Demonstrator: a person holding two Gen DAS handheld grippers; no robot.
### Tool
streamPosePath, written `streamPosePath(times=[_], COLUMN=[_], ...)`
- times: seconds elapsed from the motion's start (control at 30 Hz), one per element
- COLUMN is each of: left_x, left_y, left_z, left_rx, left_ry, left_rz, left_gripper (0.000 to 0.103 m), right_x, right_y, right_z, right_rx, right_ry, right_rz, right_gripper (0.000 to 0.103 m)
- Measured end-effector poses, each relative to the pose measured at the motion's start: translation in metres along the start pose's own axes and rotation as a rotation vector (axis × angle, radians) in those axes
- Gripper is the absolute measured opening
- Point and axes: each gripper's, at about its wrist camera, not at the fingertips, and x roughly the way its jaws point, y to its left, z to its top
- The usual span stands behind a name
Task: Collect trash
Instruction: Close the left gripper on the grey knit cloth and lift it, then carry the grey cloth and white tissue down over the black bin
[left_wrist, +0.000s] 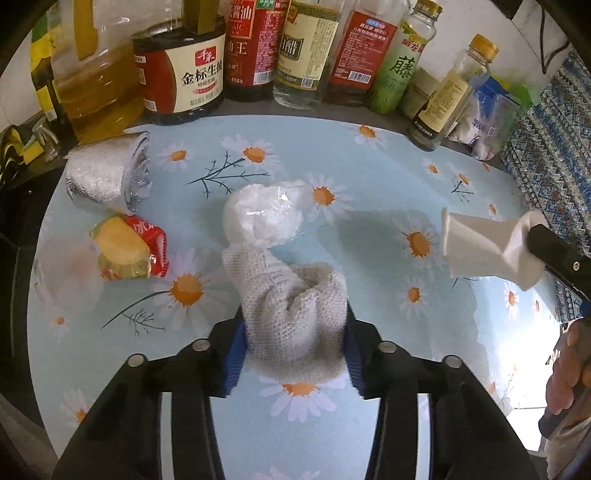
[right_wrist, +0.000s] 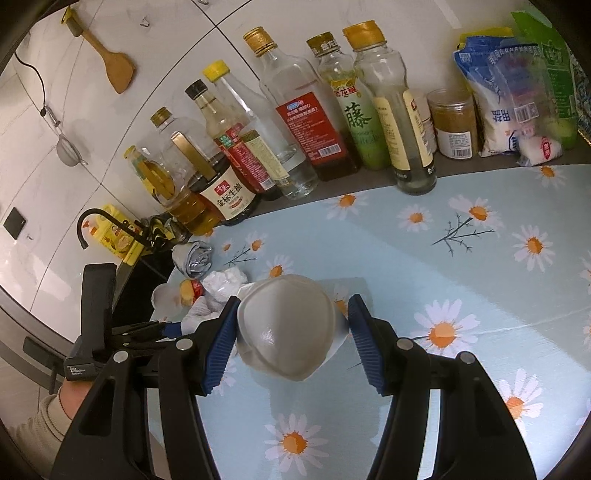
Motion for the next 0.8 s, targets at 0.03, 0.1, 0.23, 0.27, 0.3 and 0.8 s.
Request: streamPosePath(times=[0.03,0.1,0.23,0.27,0.3,0.8], left_x=[-0.003,-0.007,-0.019,-0.023,-0.027,-0.090], left_y=[0.000,0.000,0.000,0.001,0.001,0.038], left_z=[-0.002,-0.005,-0.013,-0.017,-0.020,-0.079], left_rx=[0.003,0.006,0.014,0.018,0.023,0.056], left_ry=[-0.004,-0.010,-0.028,-0.034,-0.038,-0.114], left_rz=[-0.002,-0.006,-0.020,-0.023,-0.026,-0.071], left_gripper=[0.040,0.038,0.036,0.036,0.036,0.036], right_x=[0.000,-0.002,-0.005,-0.005,-0.005,-0.017], right_y=[0.002,0.006,0.015,0.018,0.021,0.098], right_z=[-0.001,-0.002,-0.008,-0.012,-0.014,-0.071], right_rx=[-0.003,-0.005,-0.008,-0.008,-0.006,-0.020], right_ry=[-0.001,-0.003,-0.007,-0.007,-0.006,-0.017], right_rz=[0.002,0.005,0.003,-0.002,-0.005,-0.043], right_gripper=[0.060,0.060,0.060,0.060,0.060,0.060])
